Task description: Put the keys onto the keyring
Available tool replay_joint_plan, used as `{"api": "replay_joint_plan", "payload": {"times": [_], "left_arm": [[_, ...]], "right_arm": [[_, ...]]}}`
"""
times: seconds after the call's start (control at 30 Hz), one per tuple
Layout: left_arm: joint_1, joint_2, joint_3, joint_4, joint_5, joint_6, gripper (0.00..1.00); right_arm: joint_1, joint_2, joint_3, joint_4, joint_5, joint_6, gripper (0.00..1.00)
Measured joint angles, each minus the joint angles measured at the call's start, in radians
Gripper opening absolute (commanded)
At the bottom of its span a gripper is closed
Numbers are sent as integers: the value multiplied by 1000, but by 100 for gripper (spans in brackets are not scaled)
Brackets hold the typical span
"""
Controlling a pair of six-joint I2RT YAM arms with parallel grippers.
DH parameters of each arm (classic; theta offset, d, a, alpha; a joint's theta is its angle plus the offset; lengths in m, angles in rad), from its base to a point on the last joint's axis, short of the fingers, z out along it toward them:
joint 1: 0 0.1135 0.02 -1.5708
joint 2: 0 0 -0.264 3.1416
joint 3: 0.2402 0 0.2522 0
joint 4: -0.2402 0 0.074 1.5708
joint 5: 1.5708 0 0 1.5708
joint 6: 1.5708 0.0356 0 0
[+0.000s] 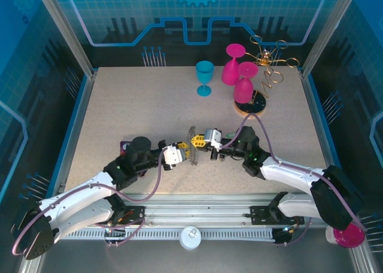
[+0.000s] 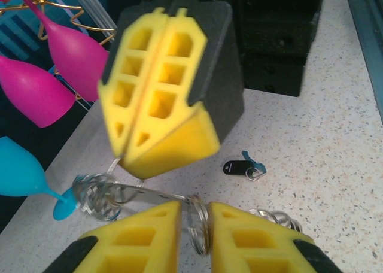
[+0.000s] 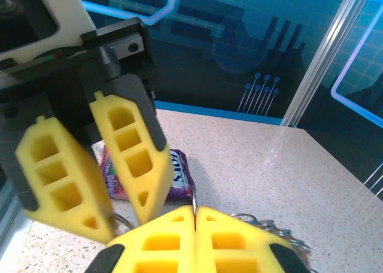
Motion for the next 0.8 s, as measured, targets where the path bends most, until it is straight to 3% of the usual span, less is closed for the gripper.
{"api": "replay_joint_plan", "payload": {"times": [0.4, 0.57, 0.67, 0.8], "left_arm": [[-1, -22, 0, -16, -22, 13, 1], [0, -15, 2, -45, -26, 27, 0], [-1, -15, 2, -45, -25, 26, 0], [0, -15, 2, -51, -25, -10, 0]], "right_arm": [[0, 0, 0, 0, 0, 3, 0], [0, -1, 0, -6, 0, 4, 0], [0, -7, -16, -6, 20, 12, 29], [-1, -26, -48, -19, 81, 35, 44]]}}
